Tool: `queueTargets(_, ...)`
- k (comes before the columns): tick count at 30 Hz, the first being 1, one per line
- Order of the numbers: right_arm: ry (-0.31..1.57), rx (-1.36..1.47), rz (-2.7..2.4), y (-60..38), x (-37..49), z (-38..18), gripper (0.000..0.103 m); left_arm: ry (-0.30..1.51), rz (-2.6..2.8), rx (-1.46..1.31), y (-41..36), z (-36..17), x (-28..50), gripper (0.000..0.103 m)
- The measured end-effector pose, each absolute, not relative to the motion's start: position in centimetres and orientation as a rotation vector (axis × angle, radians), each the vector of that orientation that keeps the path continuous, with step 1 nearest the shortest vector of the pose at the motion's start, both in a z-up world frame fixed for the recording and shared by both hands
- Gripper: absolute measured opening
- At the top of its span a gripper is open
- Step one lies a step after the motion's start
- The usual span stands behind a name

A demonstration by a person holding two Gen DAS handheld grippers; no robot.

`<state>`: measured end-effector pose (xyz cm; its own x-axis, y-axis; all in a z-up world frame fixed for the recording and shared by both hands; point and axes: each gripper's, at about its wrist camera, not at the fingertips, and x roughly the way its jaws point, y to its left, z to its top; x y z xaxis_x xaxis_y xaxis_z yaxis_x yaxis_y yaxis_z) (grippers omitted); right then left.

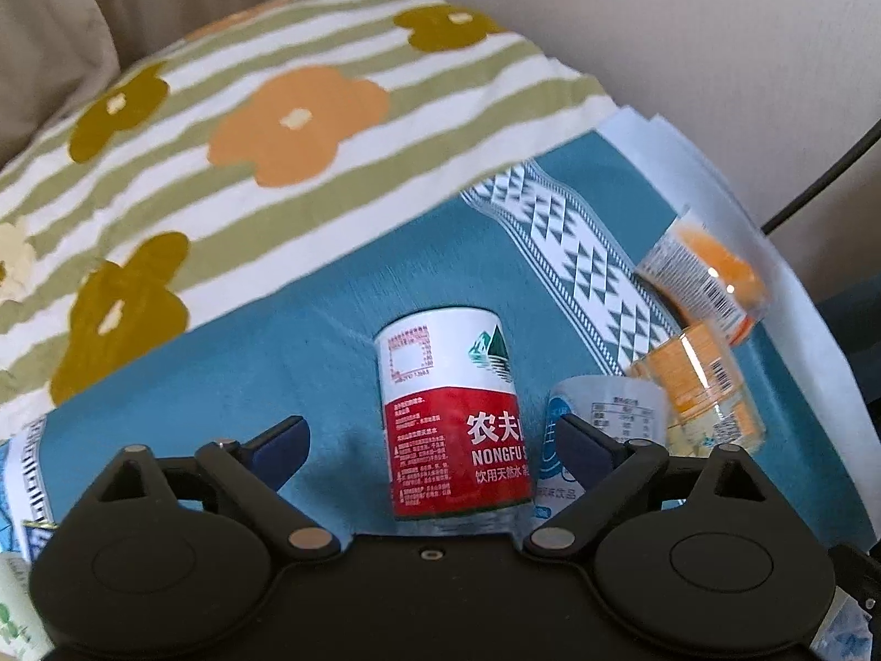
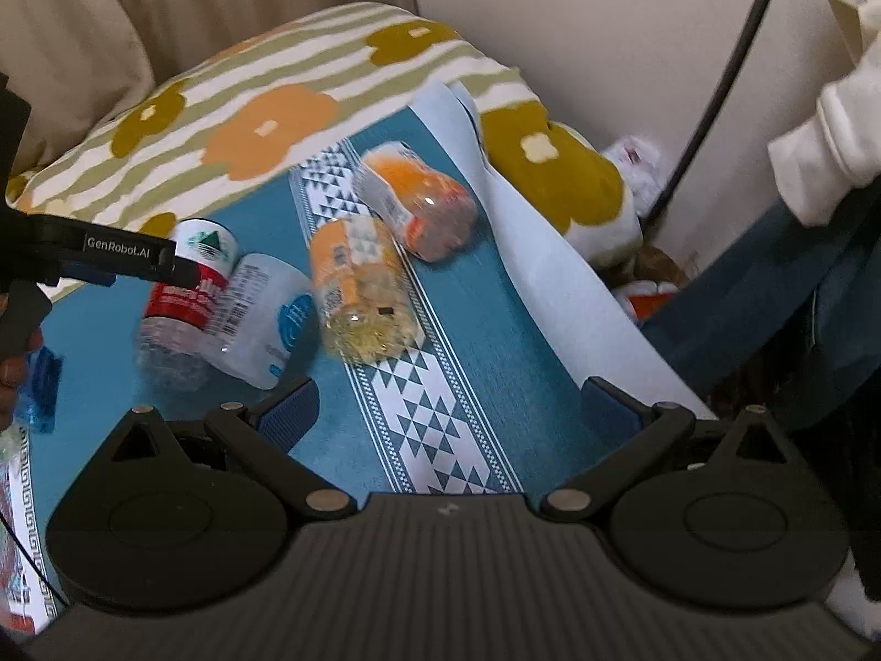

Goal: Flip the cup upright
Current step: 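Move the left tool to the red-label cup and close on it, then lift the red-label cup with the left tool, turning it upright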

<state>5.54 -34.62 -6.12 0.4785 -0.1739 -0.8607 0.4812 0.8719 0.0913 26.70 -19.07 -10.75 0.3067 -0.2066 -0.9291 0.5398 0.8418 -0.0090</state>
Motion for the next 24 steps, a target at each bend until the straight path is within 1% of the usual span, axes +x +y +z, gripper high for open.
queueTargets(1,1.003,0.350,-0.415,-34.6,5.6,-6.3,0.103,1.175,-0.510,0.334,-19.2,-11.2,27.0,0.086)
queueTargets(3,1.014,0.361,-0.426,-34.6,5.9,-6.8,0.103,1.209,-0.522,0.331,-19.3,-12.0,27.4,0.079)
queueTargets(5,1.022,0.361,-0.430,-34.6,6.2,-7.1,0.103,1.239,-0.534,0.319,-19.3,-12.6,27.7,0.076)
queueTargets(8,1.030,0.358,-0.439,-34.6,6.5,-7.4,0.103,1.270,-0.554,0.296,-19.3,-13.3,27.9,0.069)
queueTargets(17,1.030,0.364,-0.440,-35.0,7.2,-7.5,0.103,1.256,-0.559,0.300,-19.5,-13.3,27.8,0.067)
queueTargets(24,1.019,0.353,-0.408,-34.9,7.2,-7.0,0.103,1.216,-0.535,0.301,-18.9,-12.1,27.0,0.067)
